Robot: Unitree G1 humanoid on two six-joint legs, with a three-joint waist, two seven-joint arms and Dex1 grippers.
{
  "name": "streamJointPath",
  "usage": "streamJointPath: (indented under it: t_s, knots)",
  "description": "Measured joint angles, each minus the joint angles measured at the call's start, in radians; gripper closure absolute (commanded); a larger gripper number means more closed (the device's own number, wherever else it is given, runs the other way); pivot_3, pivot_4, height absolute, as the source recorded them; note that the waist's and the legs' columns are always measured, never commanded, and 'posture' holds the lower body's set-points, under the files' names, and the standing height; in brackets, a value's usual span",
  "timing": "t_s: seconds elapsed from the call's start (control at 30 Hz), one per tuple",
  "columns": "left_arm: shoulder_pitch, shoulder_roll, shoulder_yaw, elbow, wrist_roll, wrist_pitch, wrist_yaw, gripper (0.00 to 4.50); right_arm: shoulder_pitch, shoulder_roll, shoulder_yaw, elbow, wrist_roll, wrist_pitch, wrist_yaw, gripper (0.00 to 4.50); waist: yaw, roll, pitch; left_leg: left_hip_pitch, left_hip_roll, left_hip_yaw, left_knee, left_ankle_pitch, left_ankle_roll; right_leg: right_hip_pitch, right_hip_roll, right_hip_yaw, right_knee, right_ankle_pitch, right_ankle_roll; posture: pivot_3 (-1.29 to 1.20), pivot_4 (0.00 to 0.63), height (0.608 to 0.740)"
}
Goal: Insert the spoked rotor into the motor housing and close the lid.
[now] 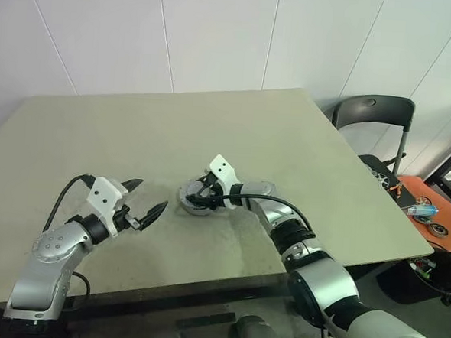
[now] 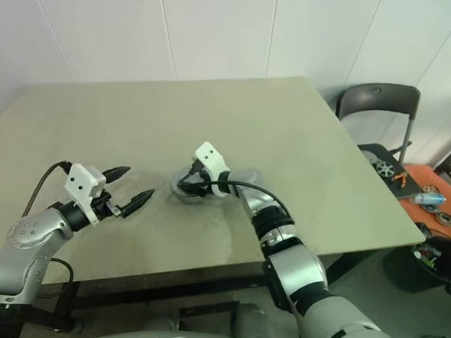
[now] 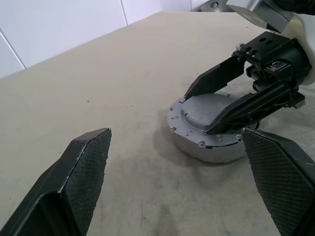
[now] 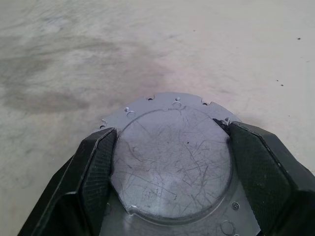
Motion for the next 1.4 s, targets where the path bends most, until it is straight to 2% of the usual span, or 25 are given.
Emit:
streamJointPath:
  t_s: [0.53,0.8,1.23,1.4]
  knots:
    - [0.0,0.0,0.0,0.003,0.0,0.0,-0.003,0.0,-0.026,-0.018,0.03,0.039,-0.034,-0.057,-0.005,1.21,0.002,0.0,0.0,0.001,0.0,0.0,0.003,0.0,0.0,0.002,0.0,0.0,0.0,0.0,-0.001,0.0,0.0,0.74]
    - [0.0,0.0,0.0,0.016,0.001,-0.003,-0.004,0.0,-0.034,-0.054,0.01,0.051,-0.004,-0.05,0.057,1.21,0.006,0.0,0.001,-0.002,-0.001,0.0,0.002,0.0,0.0,0.0,-0.001,0.0,-0.001,0.0,0.0,0.0,0.0,0.74]
    - [0.0,0.0,0.0,0.014,0.001,0.0,-0.002,0.0,-0.047,-0.071,0.012,0.093,-0.042,-0.152,0.025,1.21,0.005,0.001,0.001,-0.002,-0.001,0.0,0.002,0.0,0.0,0.0,-0.001,0.0,-0.001,0.0,-0.001,0.0,0.0,0.74]
    - [0.0,0.0,0.0,0.013,0.001,0.003,-0.002,0.0,-0.063,-0.068,0.012,0.128,-0.055,-0.177,-0.03,1.21,0.006,0.001,0.001,-0.001,-0.001,0.0,0.002,0.0,0.0,0.001,-0.001,0.0,-0.001,0.0,-0.001,0.0,0.0,0.74]
